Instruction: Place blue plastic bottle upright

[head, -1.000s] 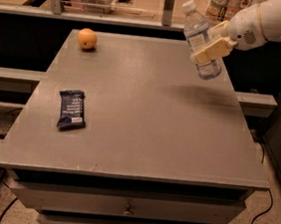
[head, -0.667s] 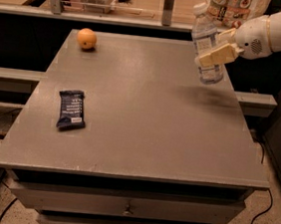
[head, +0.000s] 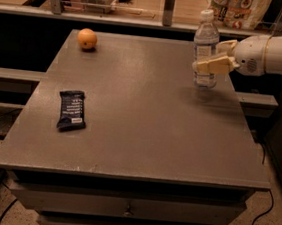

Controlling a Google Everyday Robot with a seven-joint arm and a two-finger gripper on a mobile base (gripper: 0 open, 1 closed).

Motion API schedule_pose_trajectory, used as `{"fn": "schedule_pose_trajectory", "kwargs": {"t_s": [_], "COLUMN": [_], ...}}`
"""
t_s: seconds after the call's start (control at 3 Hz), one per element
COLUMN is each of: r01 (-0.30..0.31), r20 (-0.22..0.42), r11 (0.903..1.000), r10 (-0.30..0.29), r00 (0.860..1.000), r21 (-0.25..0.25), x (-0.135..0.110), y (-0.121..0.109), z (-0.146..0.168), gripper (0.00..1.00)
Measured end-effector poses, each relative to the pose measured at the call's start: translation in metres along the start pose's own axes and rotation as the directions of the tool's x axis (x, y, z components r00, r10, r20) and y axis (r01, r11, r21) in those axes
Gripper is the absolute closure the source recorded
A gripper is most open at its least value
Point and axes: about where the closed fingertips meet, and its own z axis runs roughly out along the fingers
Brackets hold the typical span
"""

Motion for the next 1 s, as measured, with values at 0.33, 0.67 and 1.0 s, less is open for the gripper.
{"fn": "schedule_pose_trajectory", "kwargs": {"t_s": [0.33, 0.67, 1.0], "r01": [-0.008, -0.014, -0.025], "r20": [0.055, 0.084, 0.113], "r11": [0.9994, 0.9984, 0.9975], "r10": [0.006, 0.009, 0.018], "r00": [0.998, 0.996, 0.993], "r21": [0.033, 0.054, 0.066], "x": [0.008, 0.014, 0.02], "y": [0.003, 0.006, 0.01], "z": [0.008, 0.014, 0.019], "gripper": [1.0, 0.82, 0.58]}}
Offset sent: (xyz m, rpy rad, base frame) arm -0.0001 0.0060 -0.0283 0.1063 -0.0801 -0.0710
